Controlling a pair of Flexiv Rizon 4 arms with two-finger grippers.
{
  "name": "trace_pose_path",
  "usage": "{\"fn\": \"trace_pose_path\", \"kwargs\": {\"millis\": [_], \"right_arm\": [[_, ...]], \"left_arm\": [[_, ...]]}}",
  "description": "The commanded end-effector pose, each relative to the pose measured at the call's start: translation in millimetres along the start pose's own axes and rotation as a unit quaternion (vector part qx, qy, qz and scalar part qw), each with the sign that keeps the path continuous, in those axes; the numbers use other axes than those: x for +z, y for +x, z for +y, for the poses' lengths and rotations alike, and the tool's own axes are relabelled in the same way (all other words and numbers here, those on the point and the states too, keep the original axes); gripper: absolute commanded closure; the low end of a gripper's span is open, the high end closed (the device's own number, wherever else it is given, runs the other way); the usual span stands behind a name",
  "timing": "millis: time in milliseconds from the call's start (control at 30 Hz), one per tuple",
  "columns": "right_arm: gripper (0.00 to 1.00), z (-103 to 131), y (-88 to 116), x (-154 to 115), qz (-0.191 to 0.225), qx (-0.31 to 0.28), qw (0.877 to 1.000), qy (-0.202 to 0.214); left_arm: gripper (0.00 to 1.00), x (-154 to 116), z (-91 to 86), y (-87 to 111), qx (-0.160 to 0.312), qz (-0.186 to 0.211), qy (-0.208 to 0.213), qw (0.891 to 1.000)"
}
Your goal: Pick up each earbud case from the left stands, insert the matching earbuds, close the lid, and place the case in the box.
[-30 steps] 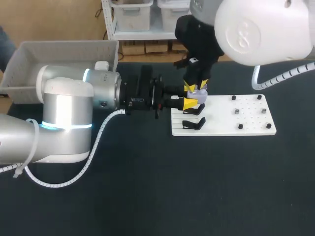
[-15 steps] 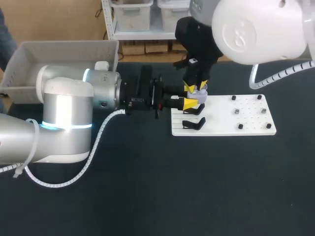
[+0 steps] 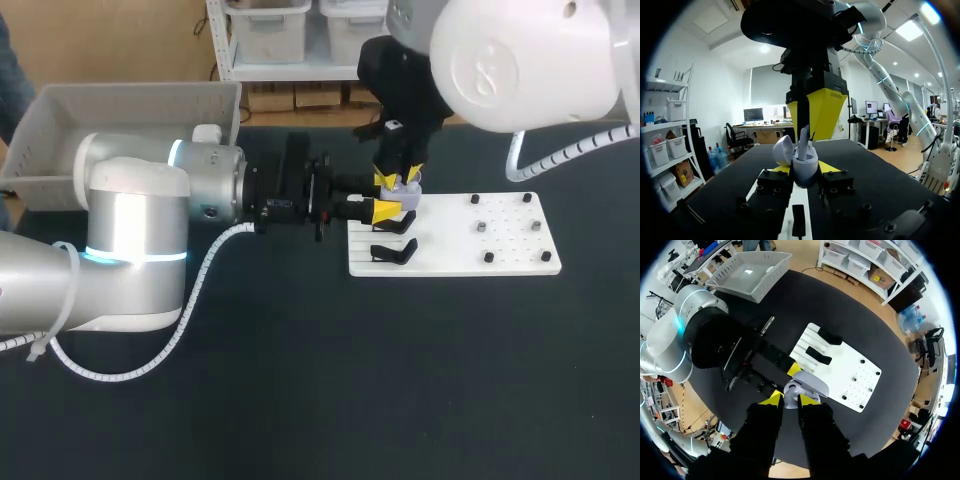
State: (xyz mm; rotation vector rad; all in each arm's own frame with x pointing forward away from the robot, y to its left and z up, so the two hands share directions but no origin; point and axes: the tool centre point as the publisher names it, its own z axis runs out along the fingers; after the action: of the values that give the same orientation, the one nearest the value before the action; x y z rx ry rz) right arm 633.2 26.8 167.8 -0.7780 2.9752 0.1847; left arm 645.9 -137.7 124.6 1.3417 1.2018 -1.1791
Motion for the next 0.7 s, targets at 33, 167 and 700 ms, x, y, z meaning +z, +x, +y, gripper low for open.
{"fn": "trace_pose_path", "kwargs": {"millis": [33,167,700], "right_arm": [[1.0,-0.7,-1.3,0.9,0.0,-0.001,1.0,-0.001],[1.0,-1.2,-2.6,1.8,0.001,-0.001,1.0,-0.002],[1.0,-0.7,-3.6,5.3,0.009,-0.004,1.0,-0.003]], "left_arm": [[1.0,0.5,0.3,0.1,0.0,0.0,-0.001,1.0],[1.0,0.5,0.3,0.1,0.0,0.0,-0.001,1.0],[1.0,0.5,0.3,0.1,0.0,0.0,-0.001,1.0]]}}
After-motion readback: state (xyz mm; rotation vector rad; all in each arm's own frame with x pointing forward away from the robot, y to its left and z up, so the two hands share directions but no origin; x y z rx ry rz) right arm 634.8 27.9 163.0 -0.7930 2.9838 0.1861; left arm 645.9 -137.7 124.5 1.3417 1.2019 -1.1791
